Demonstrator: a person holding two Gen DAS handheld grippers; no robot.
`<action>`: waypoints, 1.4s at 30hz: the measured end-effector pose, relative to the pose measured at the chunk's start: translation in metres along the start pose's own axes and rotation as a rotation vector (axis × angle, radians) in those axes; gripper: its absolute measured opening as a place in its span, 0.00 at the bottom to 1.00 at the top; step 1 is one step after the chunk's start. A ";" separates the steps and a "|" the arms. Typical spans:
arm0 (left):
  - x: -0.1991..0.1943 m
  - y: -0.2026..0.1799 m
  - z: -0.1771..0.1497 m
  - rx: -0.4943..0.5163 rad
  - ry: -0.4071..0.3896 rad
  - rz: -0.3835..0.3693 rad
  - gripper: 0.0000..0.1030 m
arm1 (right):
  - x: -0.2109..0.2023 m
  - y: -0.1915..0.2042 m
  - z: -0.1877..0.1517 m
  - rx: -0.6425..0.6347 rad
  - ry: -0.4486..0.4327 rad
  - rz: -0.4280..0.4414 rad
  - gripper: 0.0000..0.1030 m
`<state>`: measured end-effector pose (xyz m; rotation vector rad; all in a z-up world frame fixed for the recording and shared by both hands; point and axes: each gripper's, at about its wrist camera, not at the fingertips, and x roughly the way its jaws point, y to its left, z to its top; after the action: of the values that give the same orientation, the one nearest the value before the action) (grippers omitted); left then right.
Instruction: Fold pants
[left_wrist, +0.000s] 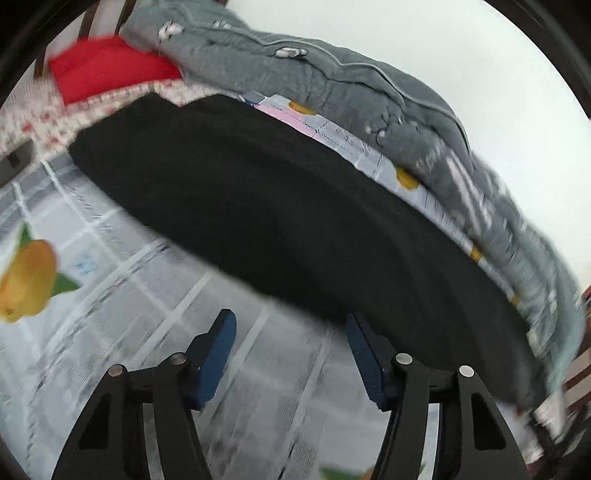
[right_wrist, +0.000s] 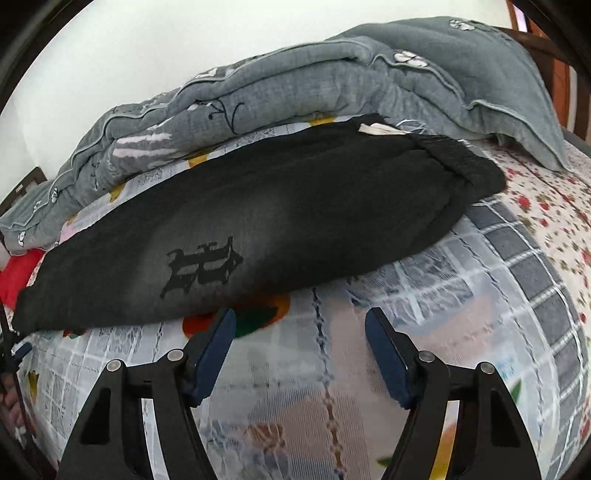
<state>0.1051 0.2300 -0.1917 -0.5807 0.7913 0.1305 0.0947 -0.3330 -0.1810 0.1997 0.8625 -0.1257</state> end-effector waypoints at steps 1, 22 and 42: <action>0.004 0.003 0.004 -0.023 0.006 -0.020 0.55 | 0.003 0.000 0.003 0.005 0.001 0.005 0.70; -0.027 -0.044 0.072 0.109 -0.196 0.052 0.06 | -0.021 0.036 0.083 -0.101 -0.173 0.034 0.13; 0.085 -0.120 0.116 0.322 -0.327 0.215 0.06 | 0.083 0.064 0.153 -0.031 -0.187 0.012 0.12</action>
<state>0.2767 0.1832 -0.1335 -0.1608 0.5390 0.2823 0.2733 -0.3072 -0.1395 0.1615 0.6760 -0.1174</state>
